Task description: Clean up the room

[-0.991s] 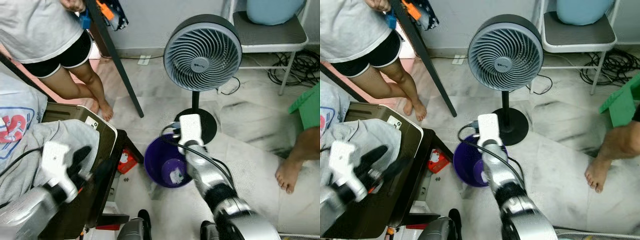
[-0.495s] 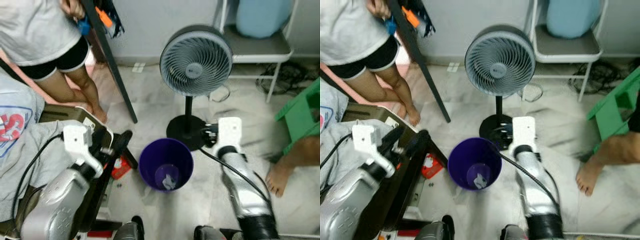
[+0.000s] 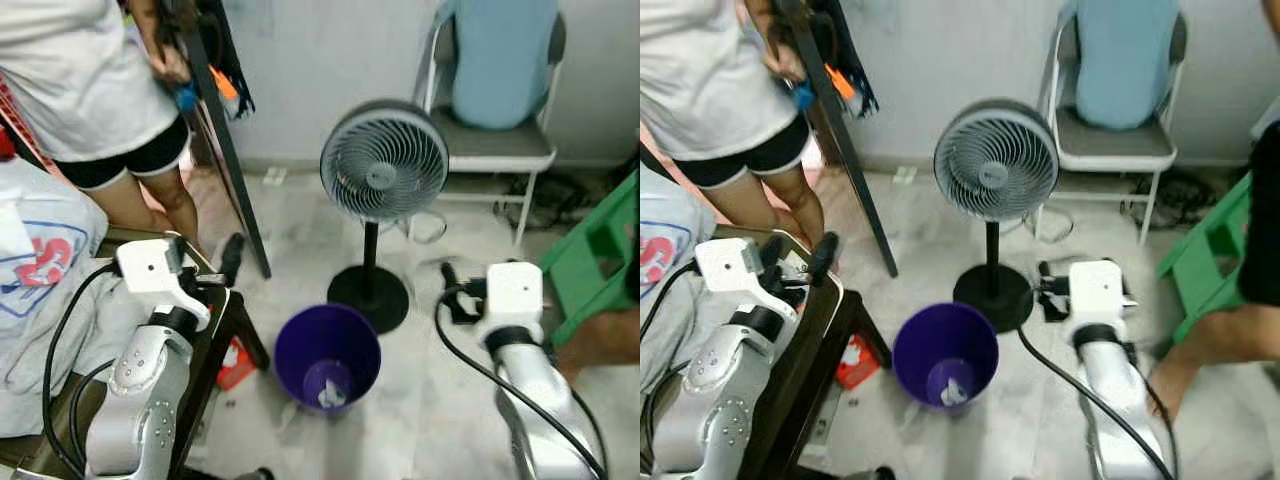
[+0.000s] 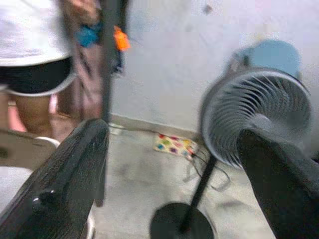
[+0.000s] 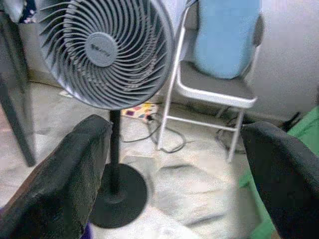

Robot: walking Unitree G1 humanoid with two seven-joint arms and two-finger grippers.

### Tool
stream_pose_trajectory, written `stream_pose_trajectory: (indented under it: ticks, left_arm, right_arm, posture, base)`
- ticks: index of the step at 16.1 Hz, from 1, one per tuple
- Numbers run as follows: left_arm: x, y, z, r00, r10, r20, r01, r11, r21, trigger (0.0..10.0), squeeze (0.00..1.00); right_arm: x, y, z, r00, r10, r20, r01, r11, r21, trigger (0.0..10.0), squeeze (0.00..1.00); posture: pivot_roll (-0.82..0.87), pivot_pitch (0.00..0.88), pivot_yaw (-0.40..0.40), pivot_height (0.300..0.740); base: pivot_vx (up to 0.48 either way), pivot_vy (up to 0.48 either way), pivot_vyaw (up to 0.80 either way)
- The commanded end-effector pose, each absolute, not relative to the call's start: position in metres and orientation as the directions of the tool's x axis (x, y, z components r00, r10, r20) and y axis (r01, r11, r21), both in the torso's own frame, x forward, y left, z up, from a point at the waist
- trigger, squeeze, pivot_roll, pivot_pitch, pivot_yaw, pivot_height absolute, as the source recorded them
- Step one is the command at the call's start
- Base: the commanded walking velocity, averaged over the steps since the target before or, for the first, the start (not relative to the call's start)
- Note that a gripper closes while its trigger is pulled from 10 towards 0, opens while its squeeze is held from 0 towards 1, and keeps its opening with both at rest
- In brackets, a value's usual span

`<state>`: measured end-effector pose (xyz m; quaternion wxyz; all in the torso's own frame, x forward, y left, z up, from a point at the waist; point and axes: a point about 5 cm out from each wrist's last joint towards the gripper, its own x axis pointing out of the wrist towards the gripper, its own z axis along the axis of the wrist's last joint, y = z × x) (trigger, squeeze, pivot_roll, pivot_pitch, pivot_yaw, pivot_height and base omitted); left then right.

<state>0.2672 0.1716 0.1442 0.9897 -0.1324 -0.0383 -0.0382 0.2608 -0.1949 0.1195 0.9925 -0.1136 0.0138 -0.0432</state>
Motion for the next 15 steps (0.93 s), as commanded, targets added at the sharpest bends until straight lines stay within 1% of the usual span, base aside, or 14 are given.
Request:
stream_pose_trajectory:
  ticks: [1,3,5,7,10,11,12,15]
  left_arm:
    - [0.267,0.18,0.142,0.997,-0.015,0.081,0.035,0.968,-0.249,10.0,0.0]
    - [0.262,0.187,0.13,0.997,0.055,0.048,-0.039,0.958,-0.283,10.0,0.0]
    - [0.259,0.189,0.123,0.996,0.084,0.023,-0.072,0.943,-0.326,10.0,0.0]
    - [0.258,0.181,0.12,0.998,0.058,0.025,-0.044,0.92,-0.389,10.0,0.0]
    - [0.251,0.17,0.12,0.998,0.03,0.046,-0.01,0.917,-0.399,10.0,0.0]
    - [0.247,0.171,0.119,0.997,0.059,0.056,-0.032,0.919,-0.393,10.0,0.0]
    - [0.248,0.173,0.119,0.996,0.07,0.06,-0.04,0.912,-0.408,10.0,0.0]
    - [0.248,0.174,0.121,0.995,0.076,0.066,-0.043,0.913,-0.405,10.0,0.0]
  right_arm:
    - [0.258,-0.199,0.124,0.995,-0.102,-0.002,0.099,0.968,-0.232,10.0,1.0]
    - [0.25,-0.204,0.127,0.992,-0.119,0.028,0.123,0.962,-0.242,10.0,1.0]
    - [0.249,-0.199,0.131,0.992,-0.113,0.047,0.121,0.971,-0.206,10.0,1.0]
    - [0.255,-0.186,0.14,0.994,-0.086,0.073,0.096,0.985,-0.146,10.0,1.0]
    - [0.262,-0.183,0.146,0.993,-0.082,0.088,0.094,0.986,-0.136,10.0,1.0]
    - [0.266,-0.181,0.146,0.993,-0.079,0.085,0.09,0.987,-0.131,10.0,0.44]
    - [0.267,-0.18,0.145,0.993,-0.078,0.083,0.089,0.987,-0.132,10.0,0.0]
    - [0.268,-0.174,0.143,0.995,-0.057,0.078,0.068,0.986,-0.151,10.0,0.0]
  posture:
    - [-0.14,0.032,0.067,0.74]
    - [-0.16,0.012,0.056,0.74]
    - [-0.16,0.0,0.056,0.74]
    - [-0.16,0.0,0.062,0.74]
    - [-0.15,0.011,0.054,0.74]
    - [-0.14,0.008,0.04,0.74]
    - [-0.13,0.007,0.038,0.74]
    - [-0.13,0.003,0.034,0.74]
  base:
    - [0.0,0.0,0.0]
    - [0.0,0.0,0.0]
    - [0.0,0.0,0.0]
    - [0.0,0.0,0.0]
    - [0.0,0.0,0.0]
    - [0.0,0.0,0.0]
    - [0.0,0.0,0.0]
    - [0.0,0.0,0.0]
